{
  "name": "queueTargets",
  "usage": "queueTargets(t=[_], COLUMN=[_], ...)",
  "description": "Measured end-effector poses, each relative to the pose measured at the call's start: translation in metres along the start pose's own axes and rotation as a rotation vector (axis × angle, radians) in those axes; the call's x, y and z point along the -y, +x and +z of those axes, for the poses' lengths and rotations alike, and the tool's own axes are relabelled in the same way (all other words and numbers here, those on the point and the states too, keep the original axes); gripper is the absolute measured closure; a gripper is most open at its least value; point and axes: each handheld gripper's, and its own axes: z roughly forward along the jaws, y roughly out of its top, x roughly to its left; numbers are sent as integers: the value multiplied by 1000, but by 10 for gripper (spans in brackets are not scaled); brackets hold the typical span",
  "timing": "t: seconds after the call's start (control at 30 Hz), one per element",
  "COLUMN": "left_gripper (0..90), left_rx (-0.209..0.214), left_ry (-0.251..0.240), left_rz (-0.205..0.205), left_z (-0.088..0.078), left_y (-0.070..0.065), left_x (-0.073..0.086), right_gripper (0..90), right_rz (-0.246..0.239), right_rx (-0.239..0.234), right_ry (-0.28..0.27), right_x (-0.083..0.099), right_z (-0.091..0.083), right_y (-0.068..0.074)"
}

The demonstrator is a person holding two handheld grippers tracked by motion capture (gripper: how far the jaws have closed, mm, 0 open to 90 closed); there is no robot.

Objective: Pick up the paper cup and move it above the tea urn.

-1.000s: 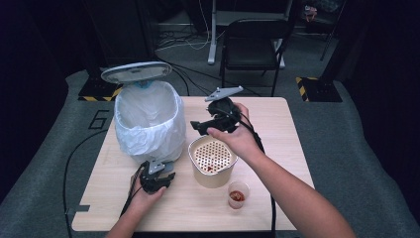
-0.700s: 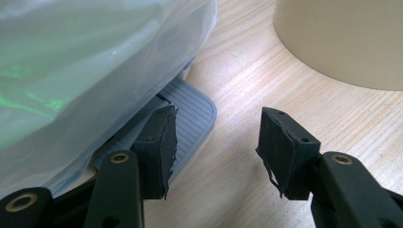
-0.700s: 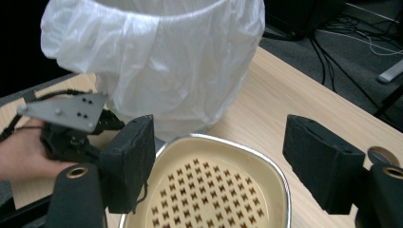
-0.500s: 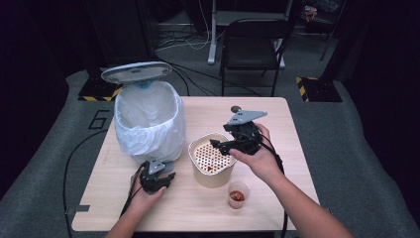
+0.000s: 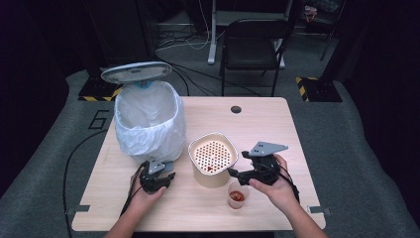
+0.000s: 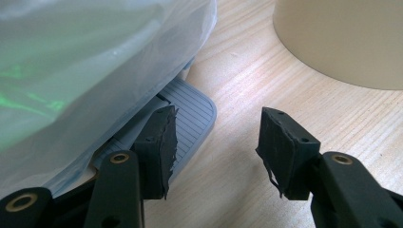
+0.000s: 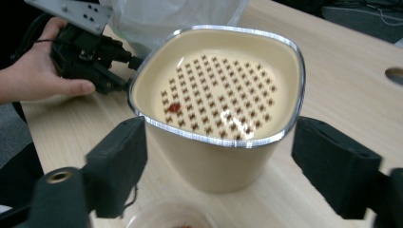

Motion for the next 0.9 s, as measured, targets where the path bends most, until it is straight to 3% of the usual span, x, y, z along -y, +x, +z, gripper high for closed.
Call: queueTargets(t=[0.1,0.2,0.43,0.7,0.8,0.9], left_gripper=[475,475,475,475,475,475], left_rx=[-2,0,-1,-2,-4,-3], left_ry=[2,-3,-3,-3,-1,-3], left_rz=[20,-3,-4,-4,13,2], left_z=[0,0,0,0,0,0], left_y=[1,0,0,0,1,0], left_x=[0,0,0,0,0,0], right_gripper=[142,104,0,0,0,0], right_rz=[19,28,19,26,13,-5], right_rx=[-4,-10,-30,-50,-64,-70], right_ry=[-5,-9,3,22,24,28], right_x=[19,31,49,64,70,77], right_z=[-1,-1,6,15,19,21], right_y=[-1,-2,4,8,11,16])
